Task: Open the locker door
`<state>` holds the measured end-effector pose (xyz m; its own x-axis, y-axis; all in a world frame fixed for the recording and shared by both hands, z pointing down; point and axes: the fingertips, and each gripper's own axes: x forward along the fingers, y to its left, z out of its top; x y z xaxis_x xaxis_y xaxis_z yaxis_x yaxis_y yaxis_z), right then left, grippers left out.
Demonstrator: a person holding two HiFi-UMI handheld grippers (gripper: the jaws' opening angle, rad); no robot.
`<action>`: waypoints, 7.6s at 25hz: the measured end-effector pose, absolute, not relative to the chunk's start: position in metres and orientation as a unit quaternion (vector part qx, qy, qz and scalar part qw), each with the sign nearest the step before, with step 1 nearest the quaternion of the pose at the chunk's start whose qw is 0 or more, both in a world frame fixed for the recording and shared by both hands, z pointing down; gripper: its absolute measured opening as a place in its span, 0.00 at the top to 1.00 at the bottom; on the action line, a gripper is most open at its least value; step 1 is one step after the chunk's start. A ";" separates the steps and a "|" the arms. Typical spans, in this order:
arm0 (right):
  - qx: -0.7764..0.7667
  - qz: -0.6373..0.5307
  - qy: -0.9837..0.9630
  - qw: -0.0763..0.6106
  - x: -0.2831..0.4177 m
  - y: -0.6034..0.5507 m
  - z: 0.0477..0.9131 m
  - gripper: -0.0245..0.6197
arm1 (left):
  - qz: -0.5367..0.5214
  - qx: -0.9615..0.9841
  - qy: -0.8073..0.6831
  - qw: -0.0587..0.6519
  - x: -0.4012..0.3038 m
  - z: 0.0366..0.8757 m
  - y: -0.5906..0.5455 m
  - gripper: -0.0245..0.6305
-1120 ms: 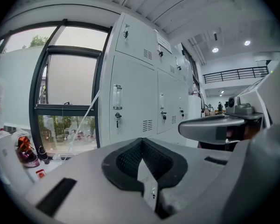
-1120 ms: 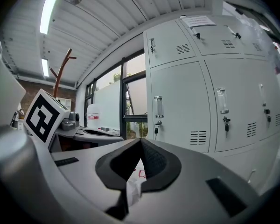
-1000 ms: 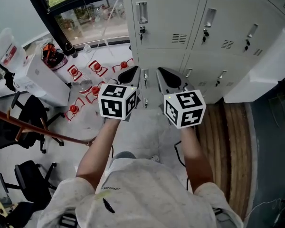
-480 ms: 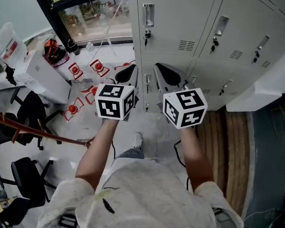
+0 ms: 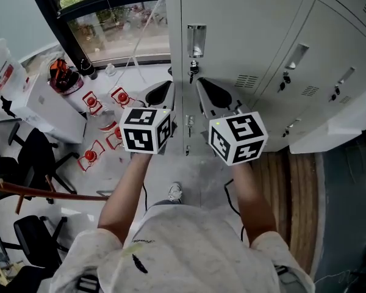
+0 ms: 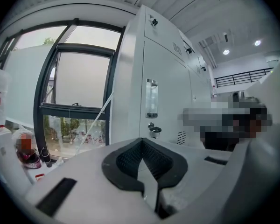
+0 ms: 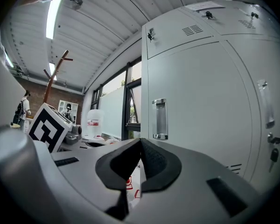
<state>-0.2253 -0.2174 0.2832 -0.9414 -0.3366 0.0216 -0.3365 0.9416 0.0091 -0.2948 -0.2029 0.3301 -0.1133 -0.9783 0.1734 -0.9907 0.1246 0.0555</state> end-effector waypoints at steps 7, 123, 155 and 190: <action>0.179 -0.014 -0.984 0.001 -0.259 -0.240 0.267 0.96 | 0.042 0.671 -0.736 0.080 -0.329 0.323 -0.231 0.96; 0.154 0.000 -0.987 -0.051 -0.078 -0.177 0.250 0.76 | 0.045 0.738 -0.670 0.069 -0.138 0.315 -0.197 0.96; 0.259 0.003 -0.963 -0.069 0.039 -0.210 0.248 0.84 | 0.038 0.820 -0.567 0.064 -0.017 0.308 -0.246 0.96; 0.427 0.024 -0.899 -0.094 0.112 -0.294 0.252 0.82 | 0.049 0.884 -0.461 0.059 0.028 0.310 -0.300 0.96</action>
